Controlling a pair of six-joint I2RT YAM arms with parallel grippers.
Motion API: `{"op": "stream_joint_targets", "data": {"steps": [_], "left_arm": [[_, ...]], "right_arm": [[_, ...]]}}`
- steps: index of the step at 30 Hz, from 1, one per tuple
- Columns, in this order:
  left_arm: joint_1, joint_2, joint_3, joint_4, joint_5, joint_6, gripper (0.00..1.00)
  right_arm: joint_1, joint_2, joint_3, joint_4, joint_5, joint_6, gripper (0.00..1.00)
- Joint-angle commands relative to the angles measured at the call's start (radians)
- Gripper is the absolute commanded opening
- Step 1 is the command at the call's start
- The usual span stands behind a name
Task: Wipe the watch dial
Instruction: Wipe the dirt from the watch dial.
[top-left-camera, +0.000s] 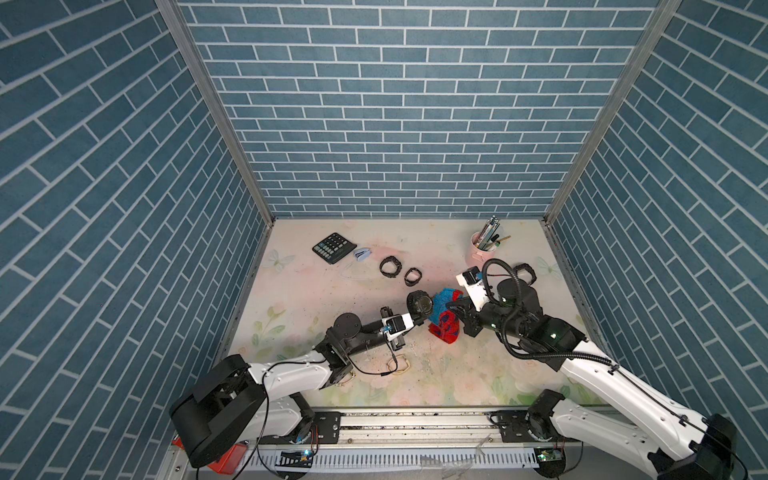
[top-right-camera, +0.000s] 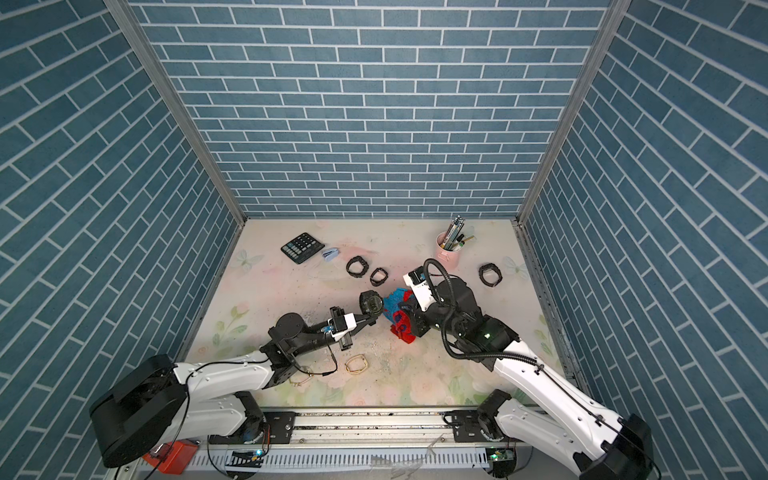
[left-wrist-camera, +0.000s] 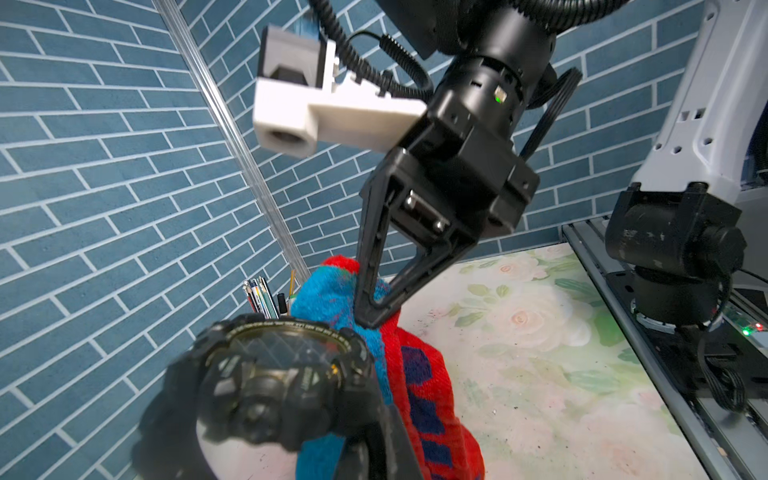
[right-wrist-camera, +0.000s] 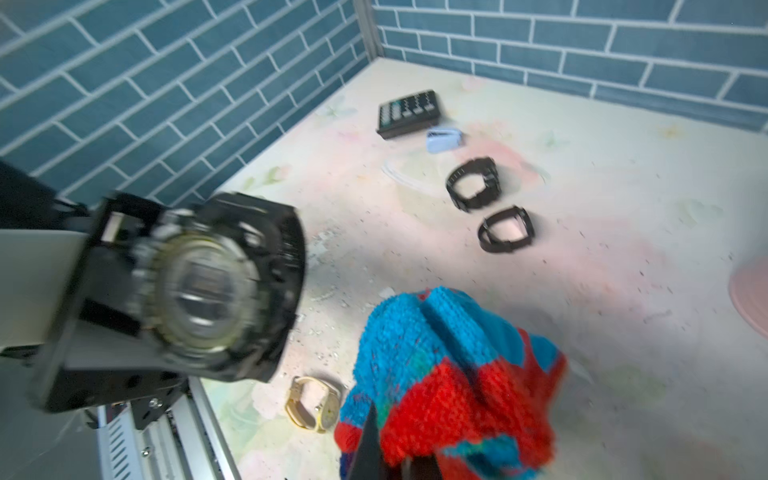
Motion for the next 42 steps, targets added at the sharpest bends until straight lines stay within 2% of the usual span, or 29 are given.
{"op": "stream_joint_targets", "data": {"steps": [1,9,14,21,29,35,42], "left_arm": [[-0.004,-0.004,0.009,-0.022,0.022,0.032,0.00],[-0.005,0.002,0.061,-0.222,-0.046,0.077,0.00],[-0.005,0.005,0.084,-0.300,-0.044,0.105,0.00],[-0.005,-0.039,0.059,-0.318,-0.075,0.107,0.00],[-0.004,-0.061,0.054,-0.348,-0.091,0.122,0.00],[-0.005,-0.057,0.072,-0.401,-0.084,0.146,0.00],[-0.018,-0.069,0.096,-0.492,-0.104,0.211,0.00]], "right_arm": [[0.005,0.006,0.023,0.047,-0.163,-0.076,0.00],[0.026,0.087,0.088,0.049,-0.229,-0.099,0.00],[0.030,0.154,0.113,0.038,-0.268,-0.097,0.00],[0.019,0.096,0.099,-0.048,-0.070,-0.132,0.00],[0.005,0.064,0.120,-0.113,-0.032,-0.156,0.00],[0.011,0.098,0.153,-0.089,-0.127,-0.156,0.00],[0.017,0.159,0.148,0.007,-0.165,-0.109,0.00]]}}
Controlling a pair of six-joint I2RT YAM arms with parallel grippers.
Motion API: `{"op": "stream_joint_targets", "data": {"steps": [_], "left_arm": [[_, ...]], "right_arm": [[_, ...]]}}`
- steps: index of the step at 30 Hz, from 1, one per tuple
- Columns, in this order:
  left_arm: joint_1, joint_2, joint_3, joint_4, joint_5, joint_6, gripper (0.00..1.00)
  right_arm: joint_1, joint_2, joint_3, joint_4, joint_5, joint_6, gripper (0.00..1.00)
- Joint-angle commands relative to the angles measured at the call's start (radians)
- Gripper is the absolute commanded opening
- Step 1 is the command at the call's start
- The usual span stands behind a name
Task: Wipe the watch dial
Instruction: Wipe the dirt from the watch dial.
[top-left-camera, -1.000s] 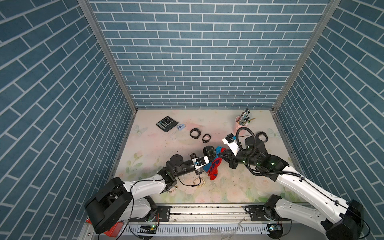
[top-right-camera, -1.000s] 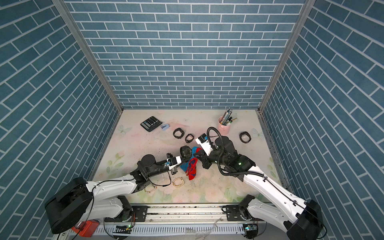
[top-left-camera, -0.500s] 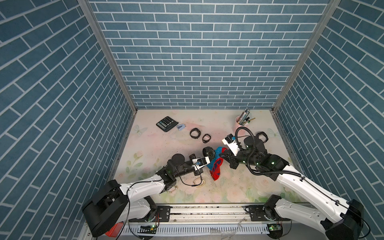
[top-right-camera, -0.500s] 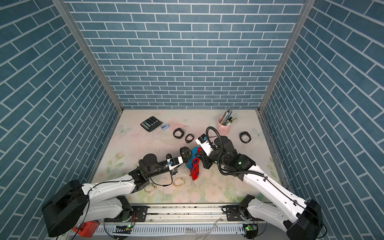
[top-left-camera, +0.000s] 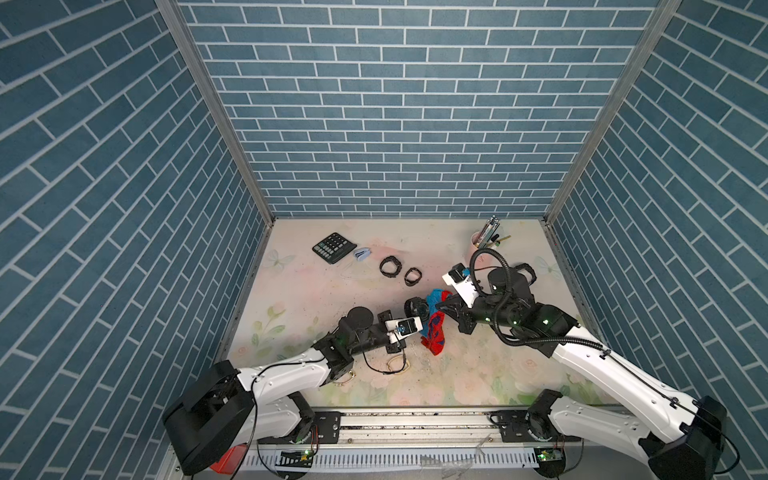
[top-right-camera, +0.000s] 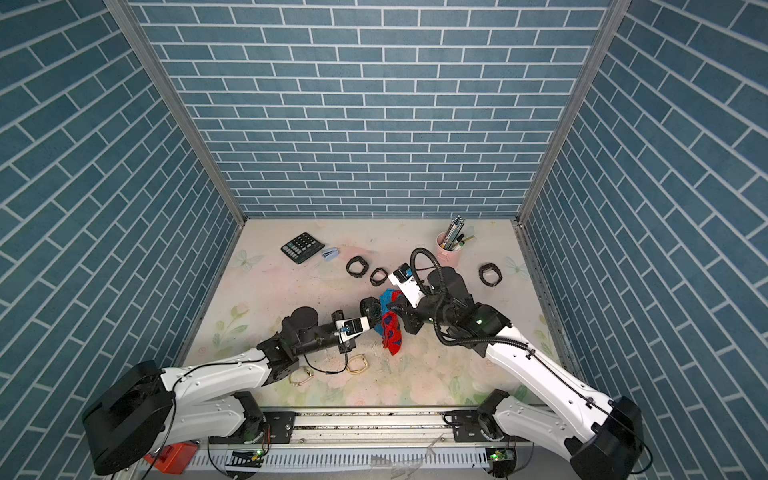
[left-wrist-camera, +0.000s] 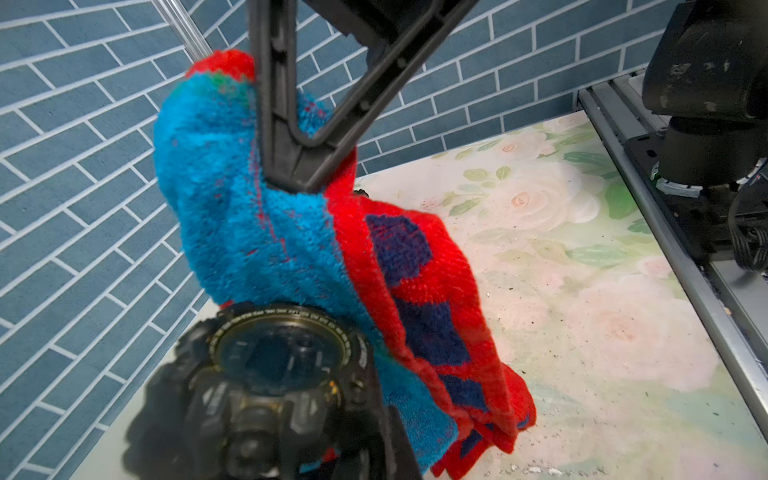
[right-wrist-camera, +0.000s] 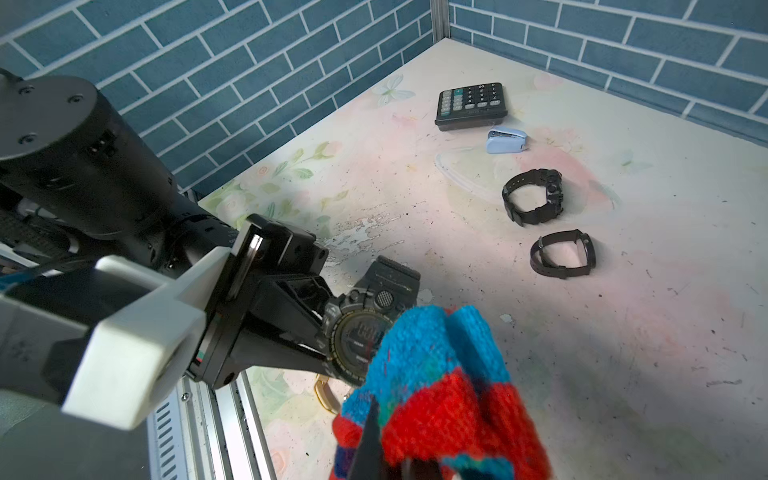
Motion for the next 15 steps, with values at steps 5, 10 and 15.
{"op": "stream_joint_targets", "data": {"steps": [5,10,15], "left_arm": [[-0.006,-0.007,0.031,-0.037,0.010,0.049,0.00],[-0.006,0.008,0.042,-0.016,0.024,0.047,0.00],[-0.006,0.020,0.061,-0.018,0.033,0.048,0.00]], "right_arm": [[0.027,0.103,0.017,0.147,-0.157,0.052,0.00],[0.054,0.151,-0.004,0.188,-0.171,0.089,0.00],[0.071,0.202,-0.010,0.170,-0.175,0.117,0.00]]}}
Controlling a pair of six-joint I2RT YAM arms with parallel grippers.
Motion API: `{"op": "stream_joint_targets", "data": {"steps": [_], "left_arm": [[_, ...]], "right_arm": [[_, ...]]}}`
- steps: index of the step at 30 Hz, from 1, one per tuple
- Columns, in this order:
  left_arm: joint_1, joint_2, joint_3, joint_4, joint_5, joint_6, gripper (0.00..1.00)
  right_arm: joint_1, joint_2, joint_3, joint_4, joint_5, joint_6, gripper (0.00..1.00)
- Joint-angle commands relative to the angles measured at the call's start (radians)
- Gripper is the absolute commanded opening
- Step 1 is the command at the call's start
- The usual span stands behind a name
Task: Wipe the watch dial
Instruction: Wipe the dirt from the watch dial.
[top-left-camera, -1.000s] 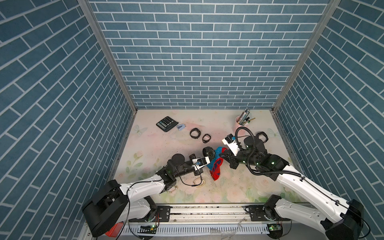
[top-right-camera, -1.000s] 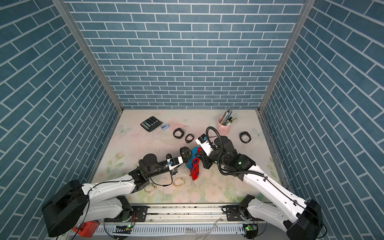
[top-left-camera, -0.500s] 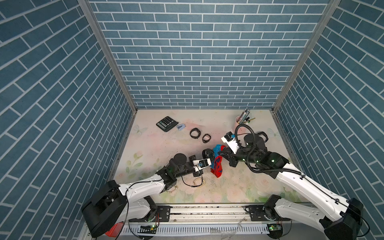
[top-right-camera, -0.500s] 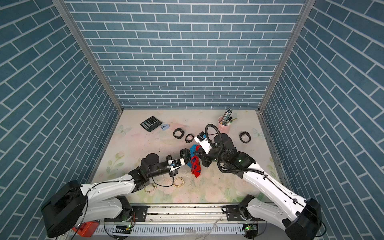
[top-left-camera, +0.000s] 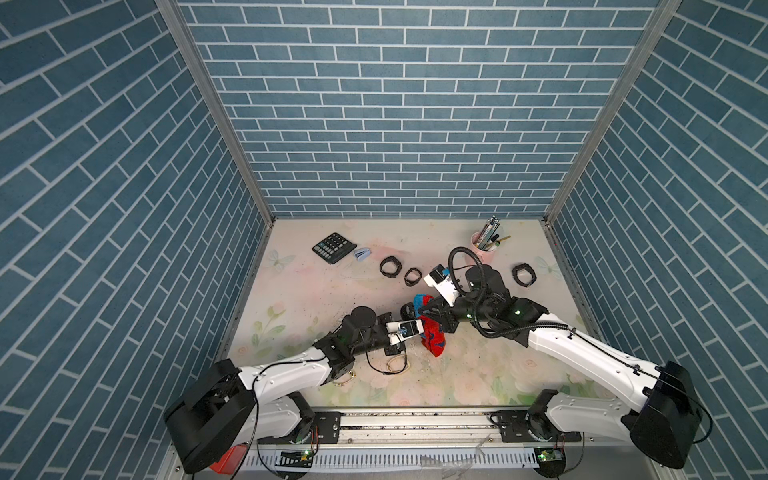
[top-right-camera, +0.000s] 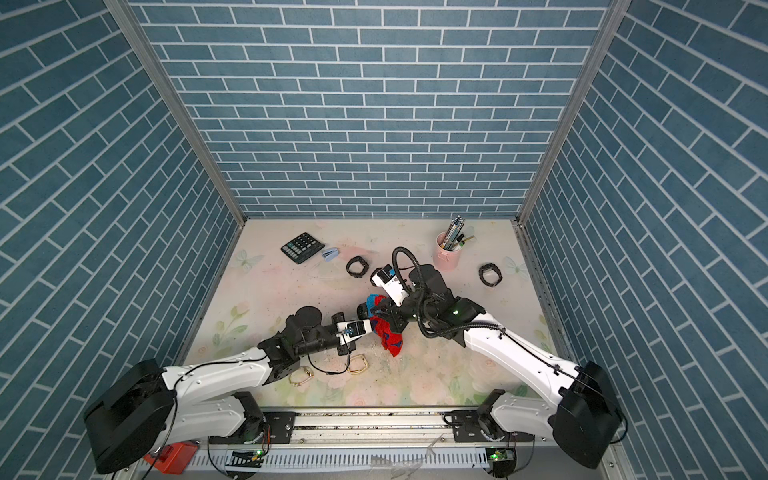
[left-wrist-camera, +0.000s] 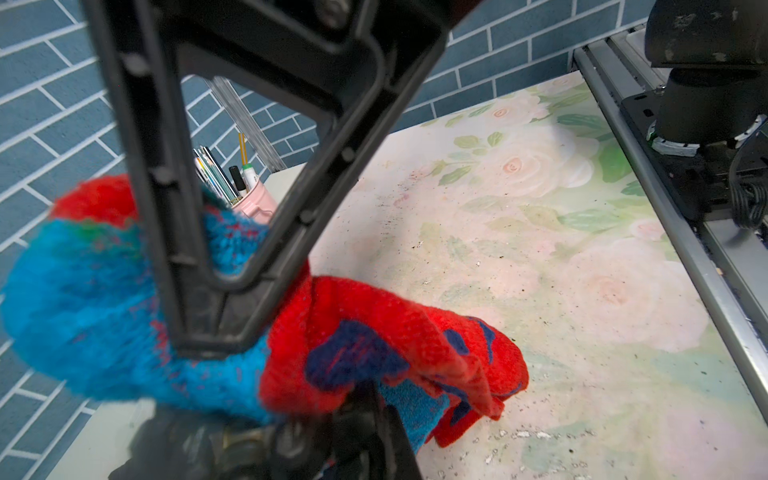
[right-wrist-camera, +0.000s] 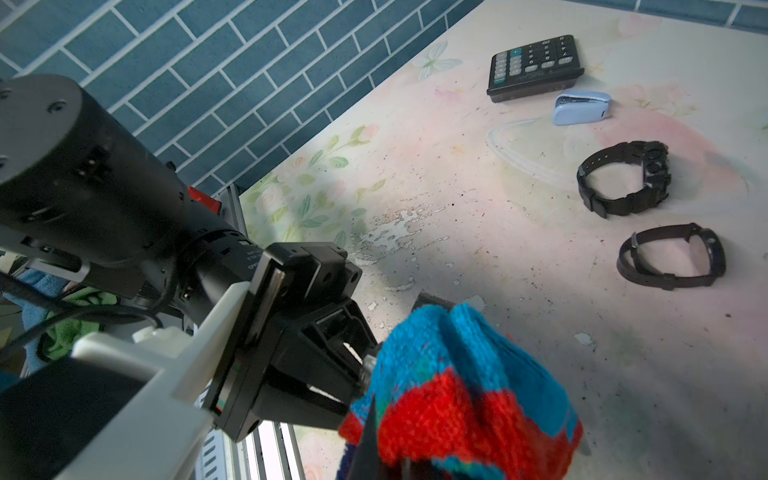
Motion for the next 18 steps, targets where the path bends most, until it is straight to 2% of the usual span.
{"op": "stream_joint_targets", "data": {"steps": [1,4,10,18], "left_arm": [[-0.007,0.004,0.053,0.063,0.032,0.022,0.00],[-0.007,-0.003,0.057,0.070,0.014,0.017,0.00],[-0.005,-0.009,0.076,0.067,-0.009,-0.019,0.00],[0.001,-0.016,0.088,0.077,-0.022,-0.048,0.00]], "right_arm": [[0.030,0.034,-0.015,0.033,-0.068,0.037,0.00],[0.037,0.058,-0.024,0.003,-0.046,0.033,0.00],[0.098,0.088,-0.015,-0.155,0.067,-0.093,0.00],[0.162,0.105,0.001,-0.272,0.148,-0.189,0.00]]}}
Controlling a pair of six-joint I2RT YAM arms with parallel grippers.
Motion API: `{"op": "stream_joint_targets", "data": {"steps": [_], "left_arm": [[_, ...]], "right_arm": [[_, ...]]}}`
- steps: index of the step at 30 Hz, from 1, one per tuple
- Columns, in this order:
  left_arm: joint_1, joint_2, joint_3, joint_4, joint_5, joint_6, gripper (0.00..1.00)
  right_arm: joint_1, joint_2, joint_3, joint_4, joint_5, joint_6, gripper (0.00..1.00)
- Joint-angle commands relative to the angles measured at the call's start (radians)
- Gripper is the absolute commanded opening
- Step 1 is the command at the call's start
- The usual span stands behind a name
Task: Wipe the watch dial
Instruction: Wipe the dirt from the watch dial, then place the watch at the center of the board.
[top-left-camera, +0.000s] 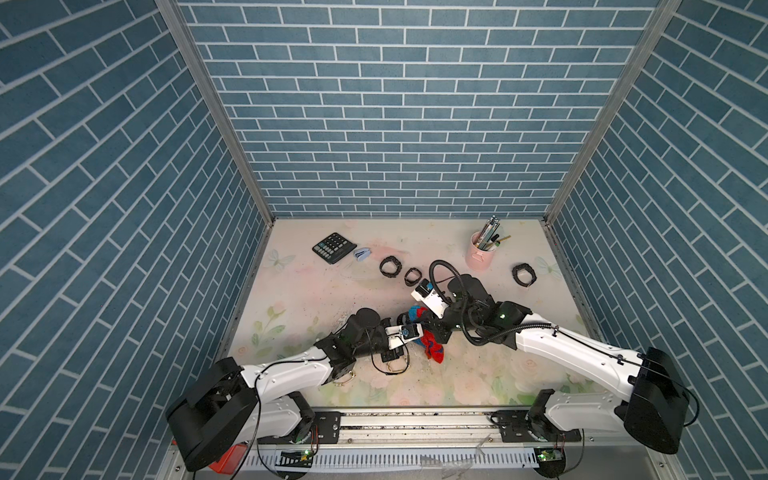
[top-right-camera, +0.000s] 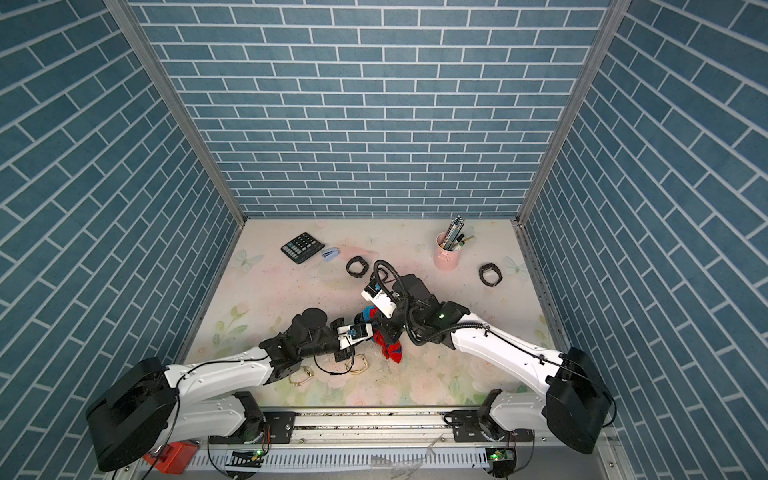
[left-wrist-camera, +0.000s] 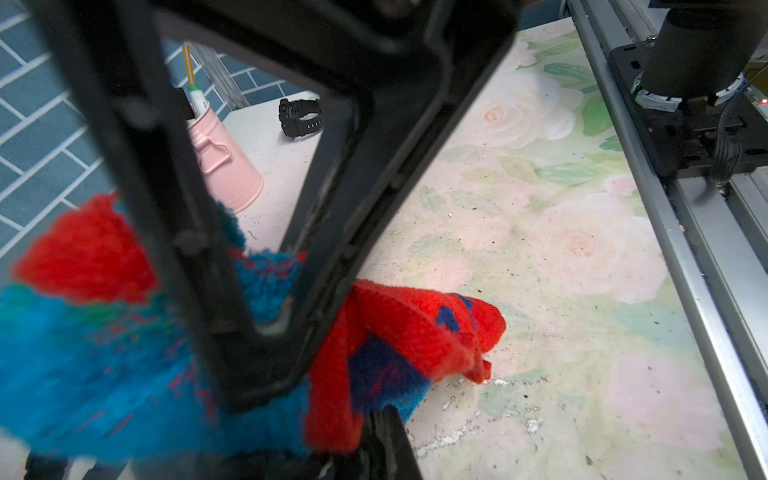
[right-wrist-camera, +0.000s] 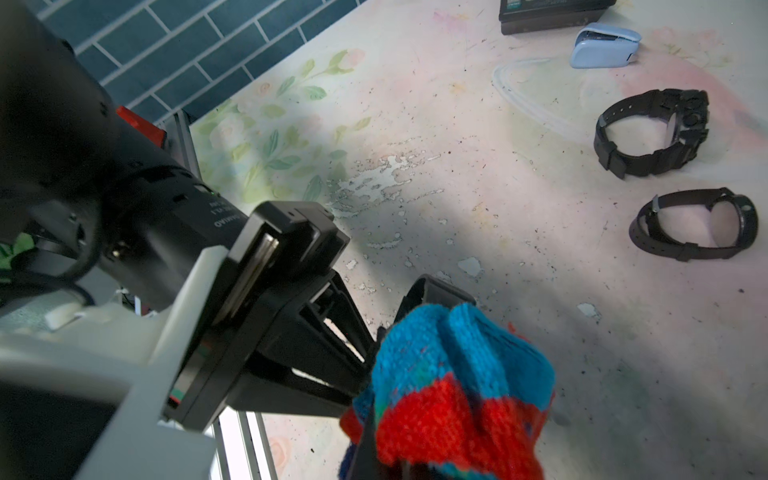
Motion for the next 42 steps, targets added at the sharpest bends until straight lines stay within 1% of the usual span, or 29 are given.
{"op": "stream_joint_targets", "data": {"steps": [1,8,10,11,15,19,24,27,29,32,34,36,37,39,41,42], "left_arm": [[0.003,-0.023,0.088,0.207,-0.013,-0.010,0.00],[0.006,-0.055,0.087,0.188,-0.025,-0.009,0.00],[0.006,-0.067,0.083,0.183,-0.025,-0.007,0.00],[0.007,-0.074,0.083,0.181,-0.024,-0.007,0.00],[0.007,-0.101,0.069,0.185,0.002,-0.007,0.00],[0.007,-0.130,0.035,0.215,0.025,-0.002,0.00],[0.006,-0.181,0.007,0.216,0.065,0.028,0.00],[0.006,-0.220,-0.011,0.229,0.137,0.070,0.00],[0.006,-0.253,-0.028,0.266,0.249,0.116,0.00],[0.005,-0.284,-0.046,0.330,0.348,0.127,0.00],[0.005,-0.300,-0.044,0.341,0.411,0.139,0.00],[-0.005,-0.322,-0.036,0.341,0.501,0.160,0.00],[-0.015,-0.334,-0.024,0.325,0.533,0.167,0.00],[-0.038,-0.353,0.018,0.226,0.588,0.202,0.00],[-0.074,-0.366,0.072,0.085,0.604,0.270,0.00],[-0.089,-0.369,0.093,0.043,0.603,0.288,0.00]], "right_arm": [[0.054,0.044,-0.002,-0.199,0.007,-0.092,0.00],[0.061,0.076,0.021,-0.279,0.195,-0.074,0.00],[0.062,0.078,0.017,-0.276,0.243,-0.058,0.00],[0.061,0.076,0.015,-0.272,0.288,-0.048,0.00],[0.060,0.059,0.003,-0.250,0.373,0.005,0.00],[0.042,0.006,-0.019,-0.221,0.446,0.054,0.00],[-0.027,-0.113,-0.083,-0.158,0.491,0.108,0.00],[-0.083,-0.197,-0.133,-0.119,0.522,0.148,0.00],[-0.117,-0.269,-0.177,-0.085,0.574,0.183,0.00],[-0.159,-0.383,-0.249,-0.016,0.626,0.217,0.00],[-0.172,-0.448,-0.284,0.023,0.656,0.219,0.00],[-0.180,-0.493,-0.310,0.048,0.677,0.213,0.00],[-0.182,-0.516,-0.317,0.060,0.686,0.208,0.00],[-0.184,-0.543,-0.330,0.073,0.698,0.194,0.00],[-0.185,-0.562,-0.341,0.085,0.713,0.177,0.00],[-0.186,-0.568,-0.347,0.088,0.724,0.175,0.00]]}}
